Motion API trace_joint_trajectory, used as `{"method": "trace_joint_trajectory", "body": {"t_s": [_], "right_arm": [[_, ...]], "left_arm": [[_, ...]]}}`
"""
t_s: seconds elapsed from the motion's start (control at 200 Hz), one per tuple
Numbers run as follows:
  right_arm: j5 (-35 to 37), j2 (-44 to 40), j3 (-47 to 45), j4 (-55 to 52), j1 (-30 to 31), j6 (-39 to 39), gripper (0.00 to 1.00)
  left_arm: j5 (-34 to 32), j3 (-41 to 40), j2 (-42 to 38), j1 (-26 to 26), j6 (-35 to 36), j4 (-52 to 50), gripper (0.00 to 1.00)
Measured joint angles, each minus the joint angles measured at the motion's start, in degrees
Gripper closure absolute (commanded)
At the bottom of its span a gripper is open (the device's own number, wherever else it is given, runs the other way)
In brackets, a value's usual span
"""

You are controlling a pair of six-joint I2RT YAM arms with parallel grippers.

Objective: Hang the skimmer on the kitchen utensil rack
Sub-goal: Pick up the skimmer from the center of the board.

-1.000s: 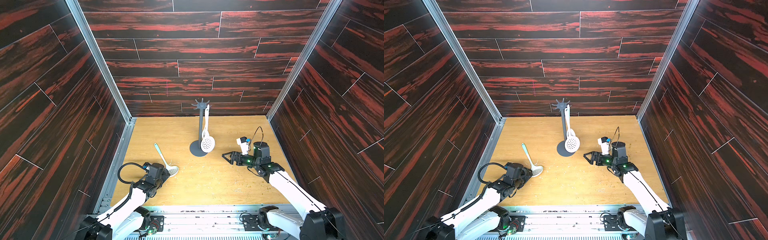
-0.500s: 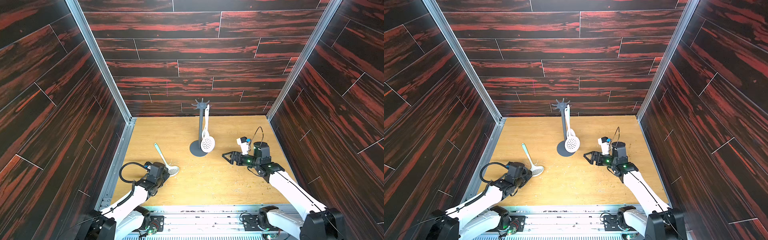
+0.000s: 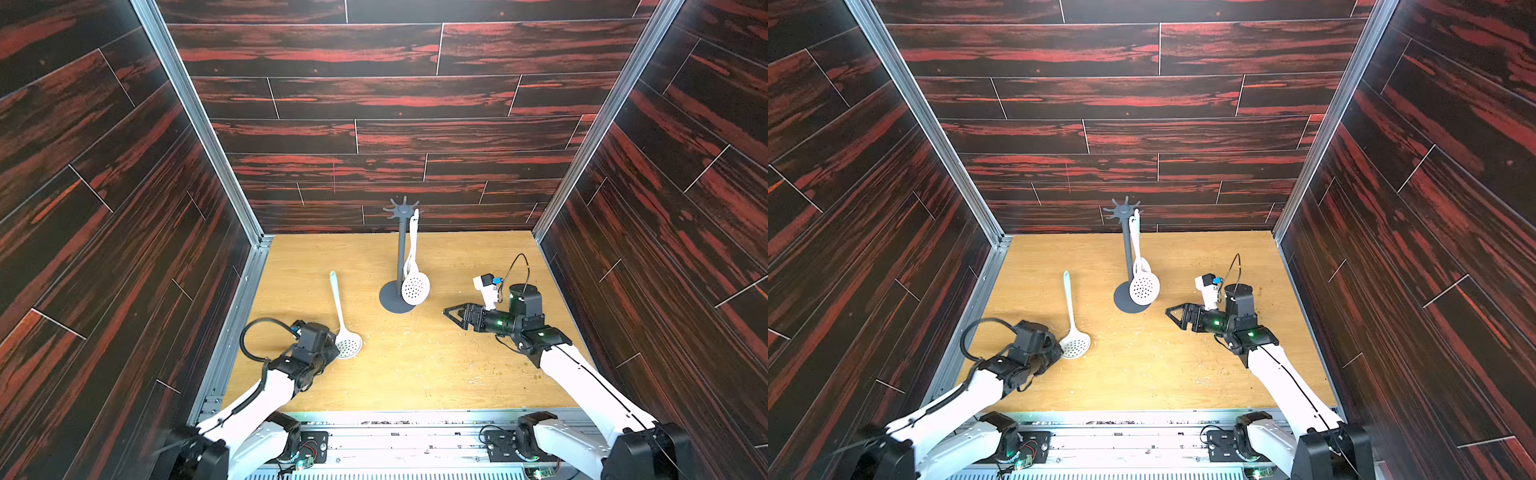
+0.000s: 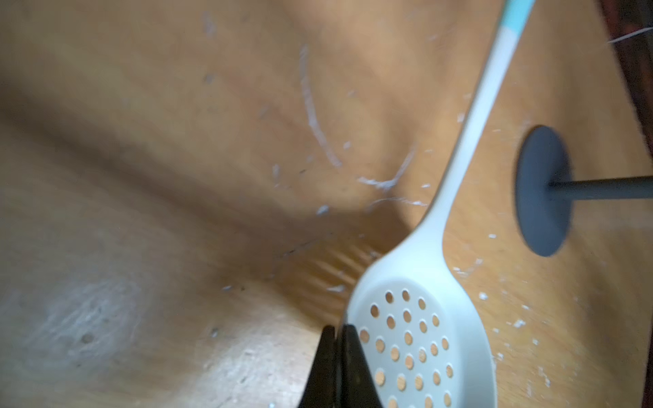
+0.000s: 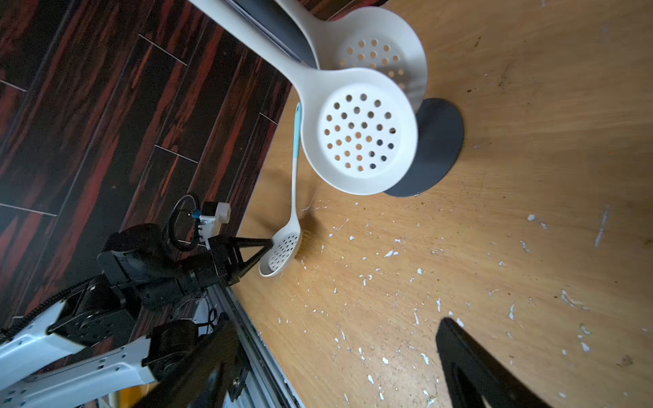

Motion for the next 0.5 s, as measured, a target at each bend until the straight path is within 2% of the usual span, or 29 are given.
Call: {"method": "trace_joint_trajectory", "body": {"t_s": [0.195, 0.316, 0.421, 0.501], "right_arm": [[-6.05, -3.17, -4.48, 8.85, 2.10, 5.57, 0.09], [-5.29, -3.72, -4.48, 11.39, 9.90, 6.84, 0.09], [-3.34, -2.93, -1.77, 12.07, 18.14, 6.58, 0.10], [-1.81, -1.49, 0.74, 14.12, 21.68, 6.75, 0.11]], "left_arm": [[0.85, 2.16, -13.00, 0.00, 8.79, -2.32, 1.00], [3.45, 2.16, -17.62, 0.02, 11.85, -3.13, 1.00], [6.45, 2.14, -18.84, 0.02, 13.25, -3.45, 1.00], [8.55, 2.14, -19.02, 0.00, 13.57, -3.58, 1.00]]}}
